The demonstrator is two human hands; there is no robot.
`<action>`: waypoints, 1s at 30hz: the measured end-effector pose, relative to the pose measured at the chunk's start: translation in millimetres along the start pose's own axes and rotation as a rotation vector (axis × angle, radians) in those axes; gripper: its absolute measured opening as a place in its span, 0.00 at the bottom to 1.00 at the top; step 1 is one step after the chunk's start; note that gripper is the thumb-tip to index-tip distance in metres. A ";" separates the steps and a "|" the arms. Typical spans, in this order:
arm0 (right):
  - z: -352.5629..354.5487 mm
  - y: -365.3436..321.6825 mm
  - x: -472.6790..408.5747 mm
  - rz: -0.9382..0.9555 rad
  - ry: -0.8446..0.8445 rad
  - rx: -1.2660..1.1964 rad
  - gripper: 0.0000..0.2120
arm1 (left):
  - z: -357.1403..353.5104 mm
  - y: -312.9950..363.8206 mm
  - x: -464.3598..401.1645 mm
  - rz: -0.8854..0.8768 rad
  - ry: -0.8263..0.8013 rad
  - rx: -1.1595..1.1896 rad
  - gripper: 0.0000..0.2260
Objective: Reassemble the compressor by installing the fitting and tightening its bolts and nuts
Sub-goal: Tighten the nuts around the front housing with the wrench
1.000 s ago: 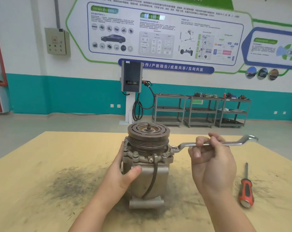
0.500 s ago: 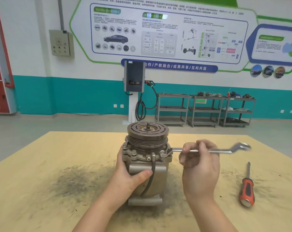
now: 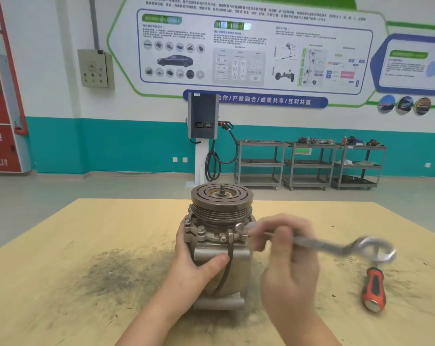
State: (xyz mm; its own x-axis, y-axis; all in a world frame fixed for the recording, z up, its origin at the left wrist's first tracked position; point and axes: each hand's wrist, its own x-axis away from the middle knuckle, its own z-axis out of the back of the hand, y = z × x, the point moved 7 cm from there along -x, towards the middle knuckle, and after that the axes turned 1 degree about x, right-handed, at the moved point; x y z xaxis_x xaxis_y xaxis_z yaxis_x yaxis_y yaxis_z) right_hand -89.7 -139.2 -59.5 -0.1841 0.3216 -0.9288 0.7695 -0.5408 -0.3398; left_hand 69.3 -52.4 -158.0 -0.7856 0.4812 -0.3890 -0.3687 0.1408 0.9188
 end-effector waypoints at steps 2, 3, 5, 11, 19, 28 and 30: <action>22.9 14.8 -6.9 -0.177 0.218 -0.135 0.08 | -3.1 2.0 3.3 -0.003 0.022 0.023 0.49; 30.4 24.2 -8.3 -0.277 0.284 -0.185 0.08 | -5.5 6.2 6.1 -0.007 0.027 0.024 0.51; 41.5 44.1 -8.1 -0.449 0.368 -0.269 0.09 | -10.8 9.2 8.5 -0.033 0.046 0.000 0.54; 48.2 79.3 -8.1 -0.735 0.390 -0.520 0.09 | -14.1 14.3 14.5 -0.080 0.109 -0.024 0.53; 47.2 74.9 1.0 -0.680 0.476 -0.432 0.11 | -10.2 20.7 12.4 -0.076 0.005 -0.003 0.53; 47.9 72.8 -3.5 -0.581 0.384 -0.343 0.10 | -11.4 19.2 12.1 -0.082 0.003 -0.025 0.53; 39.5 41.1 -2.3 -0.220 0.314 -0.106 0.09 | -10.7 19.2 11.8 -0.081 0.008 -0.023 0.52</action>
State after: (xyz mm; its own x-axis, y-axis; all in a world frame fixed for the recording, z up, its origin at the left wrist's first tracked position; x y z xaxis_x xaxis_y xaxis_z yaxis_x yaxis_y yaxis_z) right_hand -81.8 -192.9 -77.2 -0.1685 0.6520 -0.7392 0.7946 -0.3540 -0.4933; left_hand 47.6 -53.3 -145.6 -0.7567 0.4617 -0.4630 -0.4426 0.1595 0.8824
